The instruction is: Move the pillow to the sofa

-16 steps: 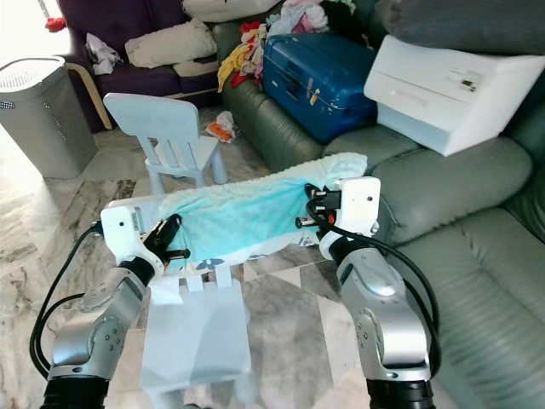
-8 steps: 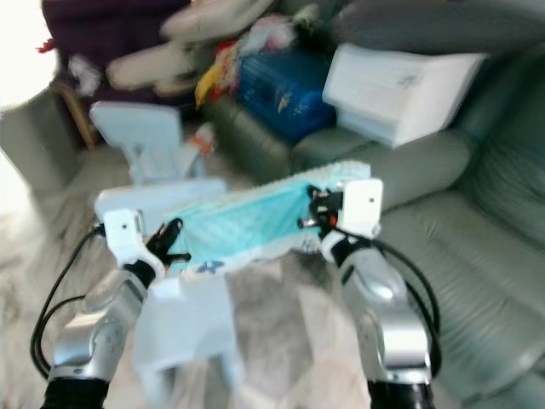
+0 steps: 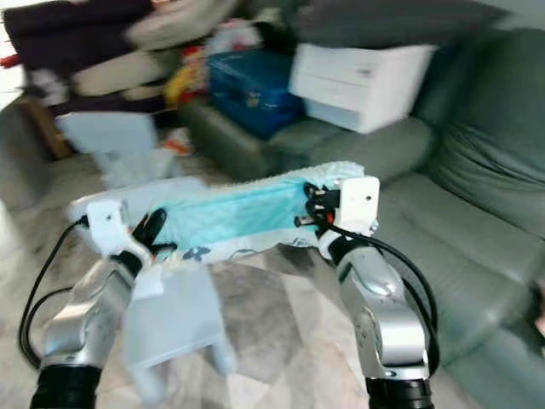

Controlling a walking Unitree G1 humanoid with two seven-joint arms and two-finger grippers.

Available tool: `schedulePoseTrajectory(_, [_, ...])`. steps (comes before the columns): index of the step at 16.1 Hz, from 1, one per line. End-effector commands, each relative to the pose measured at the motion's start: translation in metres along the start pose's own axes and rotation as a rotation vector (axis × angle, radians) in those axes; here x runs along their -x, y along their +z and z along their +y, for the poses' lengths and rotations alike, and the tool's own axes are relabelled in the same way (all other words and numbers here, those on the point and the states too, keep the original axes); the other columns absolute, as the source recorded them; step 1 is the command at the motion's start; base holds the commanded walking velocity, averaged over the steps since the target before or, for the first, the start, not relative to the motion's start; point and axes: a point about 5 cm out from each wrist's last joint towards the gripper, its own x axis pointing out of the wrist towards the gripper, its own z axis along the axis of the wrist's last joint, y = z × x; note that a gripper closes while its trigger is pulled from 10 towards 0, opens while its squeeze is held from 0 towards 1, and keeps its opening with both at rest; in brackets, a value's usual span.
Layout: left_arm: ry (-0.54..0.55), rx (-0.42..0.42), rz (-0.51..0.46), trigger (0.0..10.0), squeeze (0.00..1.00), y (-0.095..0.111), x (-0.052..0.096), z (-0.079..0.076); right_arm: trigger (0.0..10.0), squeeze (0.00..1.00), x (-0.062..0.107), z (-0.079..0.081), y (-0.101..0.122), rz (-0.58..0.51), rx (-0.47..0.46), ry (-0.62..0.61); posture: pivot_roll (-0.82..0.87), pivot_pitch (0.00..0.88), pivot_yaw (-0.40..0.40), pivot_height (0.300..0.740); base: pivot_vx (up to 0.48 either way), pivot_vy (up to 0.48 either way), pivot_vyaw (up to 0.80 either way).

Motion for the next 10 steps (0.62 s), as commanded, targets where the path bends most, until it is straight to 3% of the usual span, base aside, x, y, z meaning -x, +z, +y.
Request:
schedulePoseTrajectory(1, [0.02,-0.049,-0.016,10.0,0.0,0.004,-0.002,0.004,10.0,0.0,-0.002,0.0,0.008,-0.029,0.003,-0.008,-0.19,0.0,0.024,0.74,0.0,0.0,-0.8])
schedulePoseTrajectory(3, [0.066,-0.139,-0.009,10.0,0.0,0.003,-0.002,0.017,10.0,0.0,-0.002,0.0,0.008,-0.029,0.004,-0.01,-0.19,0.0,0.025,0.74,0.0,0.0,-0.8])
schedulePoseTrajectory(6, [0.094,-0.135,-0.035,10.0,0.0,0.009,-0.003,0.024,10.0,0.0,-0.003,-0.002,0.009,-0.032,0.007,-0.017,-0.19,0.0,0.028,0.74,0.0,0.0,-0.8])
schedulePoseTrajectory(10, [0.067,-0.143,-0.044,10.0,0.0,0.011,-0.008,0.021,10.0,0.0,-0.004,-0.001,0.009,-0.033,0.007,-0.017,-0.19,0.0,0.029,0.74,0.0,0.0,-0.8])
